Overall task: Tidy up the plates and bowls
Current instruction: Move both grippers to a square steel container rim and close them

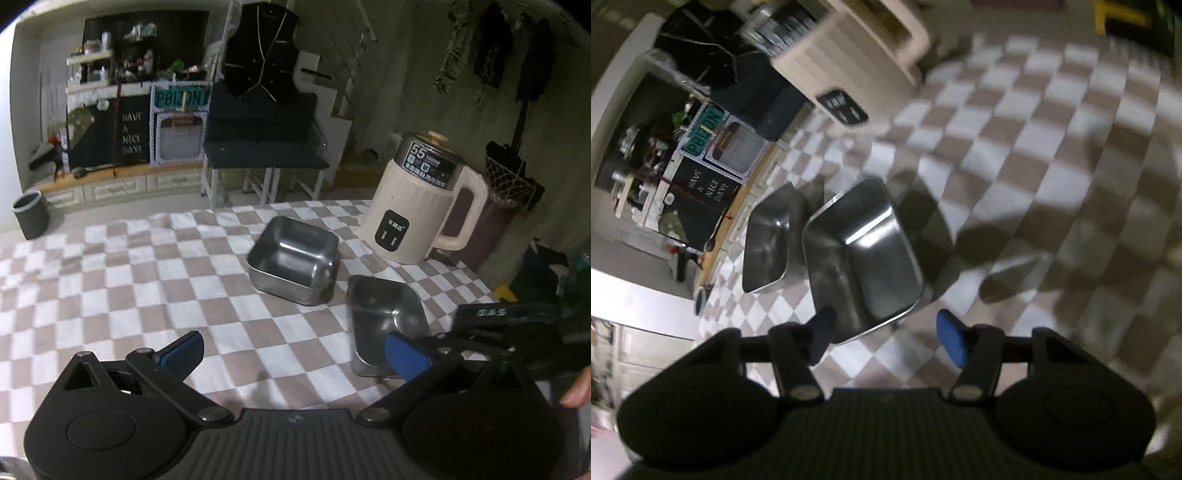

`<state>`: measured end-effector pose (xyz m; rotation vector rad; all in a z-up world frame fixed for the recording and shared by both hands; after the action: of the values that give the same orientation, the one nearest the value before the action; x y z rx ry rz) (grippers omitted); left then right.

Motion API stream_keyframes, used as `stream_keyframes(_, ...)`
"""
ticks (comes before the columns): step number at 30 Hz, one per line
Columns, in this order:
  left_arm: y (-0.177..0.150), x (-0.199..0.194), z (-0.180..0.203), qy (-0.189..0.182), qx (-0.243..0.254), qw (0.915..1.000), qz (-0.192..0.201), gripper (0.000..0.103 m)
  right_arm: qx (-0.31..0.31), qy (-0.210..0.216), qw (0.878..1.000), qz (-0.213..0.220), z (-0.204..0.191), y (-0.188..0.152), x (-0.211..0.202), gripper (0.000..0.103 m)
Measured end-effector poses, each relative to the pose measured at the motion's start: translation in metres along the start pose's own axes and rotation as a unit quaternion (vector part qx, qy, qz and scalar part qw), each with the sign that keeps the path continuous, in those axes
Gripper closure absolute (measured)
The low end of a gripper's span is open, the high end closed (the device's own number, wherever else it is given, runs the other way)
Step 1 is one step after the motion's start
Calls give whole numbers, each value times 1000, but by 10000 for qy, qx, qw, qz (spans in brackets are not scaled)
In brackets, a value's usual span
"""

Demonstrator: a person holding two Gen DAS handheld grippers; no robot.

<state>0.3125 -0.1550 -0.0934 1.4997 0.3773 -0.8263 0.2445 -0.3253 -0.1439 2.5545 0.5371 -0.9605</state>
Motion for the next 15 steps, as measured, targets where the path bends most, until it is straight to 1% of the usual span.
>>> stream_keyframes(3, -2, 13, -2, -29, -82, 9999, -69, 0, 304, 32, 9994, -148, 3, -6, 17, 37)
stream_keyframes(7, -2, 25, -5, -191, -178, 9996, -46, 0, 369, -1, 9991, -201, 1, -11, 34, 37)
stream_keyframes(8, -2, 27, -6, -203, -224, 9995, -41, 0, 387, -7, 9991, -194, 0, -8, 38, 37)
stream_keyframes(9, -1, 28, -7, -210, -261, 9994, -44, 0, 390, -32, 9991, -178, 0, -9, 41, 40)
stream_keyframes(10, 0, 30, -7, -231, -301, 9993, -49, 0, 400, -72, 9990, -181, -1, -7, 44, 48)
stream_keyframes(11, 0, 31, -7, -256, -336, 9991, -54, 0, 413, -88, 9989, -208, 0, -6, 48, 51)
stream_keyframes(15, 1, 36, -6, -283, -395, 9988, -68, 1, 348, 25, 9989, -302, 0, -7, 50, 68)
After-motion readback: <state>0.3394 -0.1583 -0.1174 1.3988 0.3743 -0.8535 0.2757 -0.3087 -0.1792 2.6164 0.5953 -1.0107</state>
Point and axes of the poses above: each gripper's, at about its wrist camera, not at the fingertips, and x roughly the way its jaws point, z to its right, y to its top, the point moved 3 cm from there along x, roughly the way its jaws point, and after that the axes turned 11 degrees about y, right-handed, at the moved point
